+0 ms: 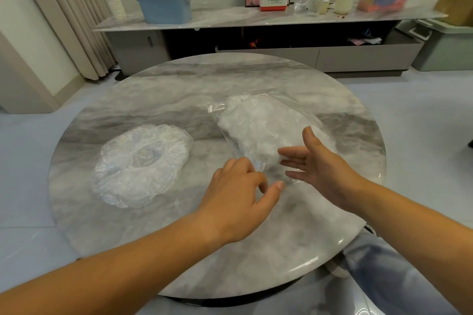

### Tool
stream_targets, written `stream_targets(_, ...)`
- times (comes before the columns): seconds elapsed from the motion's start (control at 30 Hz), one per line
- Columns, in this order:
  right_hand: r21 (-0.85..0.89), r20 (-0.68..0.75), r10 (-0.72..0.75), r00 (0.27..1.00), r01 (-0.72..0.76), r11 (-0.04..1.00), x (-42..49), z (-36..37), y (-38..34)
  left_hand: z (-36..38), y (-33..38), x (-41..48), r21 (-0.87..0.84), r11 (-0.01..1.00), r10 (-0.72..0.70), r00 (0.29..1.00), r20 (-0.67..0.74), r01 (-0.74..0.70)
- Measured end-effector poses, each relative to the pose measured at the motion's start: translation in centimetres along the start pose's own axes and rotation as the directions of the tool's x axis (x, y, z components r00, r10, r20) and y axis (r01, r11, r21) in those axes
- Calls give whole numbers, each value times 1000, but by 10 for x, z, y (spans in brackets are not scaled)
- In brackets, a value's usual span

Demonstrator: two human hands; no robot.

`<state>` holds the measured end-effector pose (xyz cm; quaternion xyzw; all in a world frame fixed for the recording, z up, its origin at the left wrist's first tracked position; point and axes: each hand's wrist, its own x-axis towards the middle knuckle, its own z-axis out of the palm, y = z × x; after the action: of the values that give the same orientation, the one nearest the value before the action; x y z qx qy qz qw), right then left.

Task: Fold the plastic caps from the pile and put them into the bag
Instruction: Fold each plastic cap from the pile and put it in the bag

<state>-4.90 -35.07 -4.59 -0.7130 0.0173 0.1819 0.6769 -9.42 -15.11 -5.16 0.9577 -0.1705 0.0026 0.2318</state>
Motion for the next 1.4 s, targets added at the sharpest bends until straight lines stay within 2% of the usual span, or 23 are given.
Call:
stream_targets(0.1,-7,55,21,998,-20,1000,4,7,3,1,-7,-3,-58,998,1,999,-33,-3)
stream_targets(0.17,-71,75,30,997,-25,997,7,11,7,-1,-11,-4,-133,990,-37,999,-2,36)
stream_targets(0.27,-95,39,41,998,-37,995,11,15,10,-5,-17,-4,-331,935,-135,991,0,128)
stream_targets(0.33,-74,-18,21,1000,-22,997,10,13,10,-7,-24,-4,-388,910,-168,985,-27,144)
stream_targets(0.53,-151,-83,-69,994,56,987,-4,11,10,-5,-44,-6,-364,902,-216,973,82,231)
stream_targets(0.73,-328,-134,-157,978,106,939,-14,11,9,-7,-55,-6,-382,891,-250,968,38,245)
stream_targets(0.9,-333,-112,-120,986,77,940,-20,15,10,-6,-67,-18,-366,896,-247,967,59,251)
stream_targets(1.0,-270,-99,-15,995,-12,963,-11,20,11,-11,-60,-22,-298,939,-153,984,90,173)
stream_targets(1.13,32,-41,71,997,-70,997,8,27,-3,-17,-43,-11,-279,960,18,987,159,27)
stream_targets(1.27,222,76,113,991,-127,967,18,31,-17,-13,-35,1,-178,982,-4,962,273,55)
stream_targets(1.4,302,99,102,990,-128,945,29,37,-22,-8,-37,3,-148,986,-34,960,278,78)
